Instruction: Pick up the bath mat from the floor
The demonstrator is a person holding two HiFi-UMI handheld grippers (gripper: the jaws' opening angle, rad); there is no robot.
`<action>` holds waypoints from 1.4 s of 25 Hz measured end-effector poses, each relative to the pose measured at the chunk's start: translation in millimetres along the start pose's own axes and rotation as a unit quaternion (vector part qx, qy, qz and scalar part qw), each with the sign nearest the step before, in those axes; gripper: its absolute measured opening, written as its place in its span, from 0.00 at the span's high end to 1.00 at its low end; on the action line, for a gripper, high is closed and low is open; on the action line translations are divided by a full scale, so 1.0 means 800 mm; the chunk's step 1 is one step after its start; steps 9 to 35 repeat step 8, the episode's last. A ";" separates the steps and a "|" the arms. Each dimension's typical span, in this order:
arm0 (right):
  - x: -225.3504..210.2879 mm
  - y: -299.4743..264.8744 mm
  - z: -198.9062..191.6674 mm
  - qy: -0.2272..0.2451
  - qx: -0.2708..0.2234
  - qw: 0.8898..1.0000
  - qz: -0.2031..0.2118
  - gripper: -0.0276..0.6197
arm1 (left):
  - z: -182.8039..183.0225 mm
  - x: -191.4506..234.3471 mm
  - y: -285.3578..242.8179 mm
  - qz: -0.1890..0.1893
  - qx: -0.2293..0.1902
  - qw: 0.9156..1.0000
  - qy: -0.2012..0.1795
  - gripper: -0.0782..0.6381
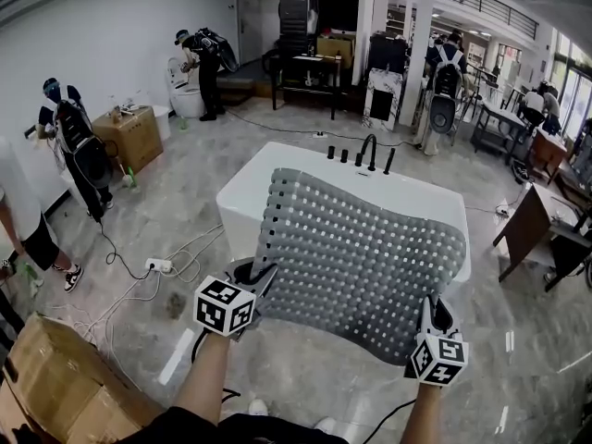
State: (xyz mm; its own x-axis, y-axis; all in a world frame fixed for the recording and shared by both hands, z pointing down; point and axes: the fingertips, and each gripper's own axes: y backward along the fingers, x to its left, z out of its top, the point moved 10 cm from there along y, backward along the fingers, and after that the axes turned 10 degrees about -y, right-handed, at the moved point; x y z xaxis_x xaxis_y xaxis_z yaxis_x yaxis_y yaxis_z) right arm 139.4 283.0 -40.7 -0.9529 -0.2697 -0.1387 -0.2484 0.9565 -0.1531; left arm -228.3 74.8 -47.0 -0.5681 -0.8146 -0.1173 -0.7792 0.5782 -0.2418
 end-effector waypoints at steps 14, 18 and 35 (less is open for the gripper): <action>0.012 0.002 -0.014 0.002 -0.004 1.000 0.002 0.85 | -0.015 0.008 0.012 0.004 -0.003 1.000 -0.003 0.78; 0.012 0.002 -0.014 0.002 -0.004 1.000 0.002 0.85 | -0.015 0.008 0.012 0.004 -0.003 1.000 -0.003 0.78; 0.012 0.002 -0.014 0.002 -0.004 1.000 0.002 0.85 | -0.015 0.008 0.012 0.004 -0.003 1.000 -0.003 0.78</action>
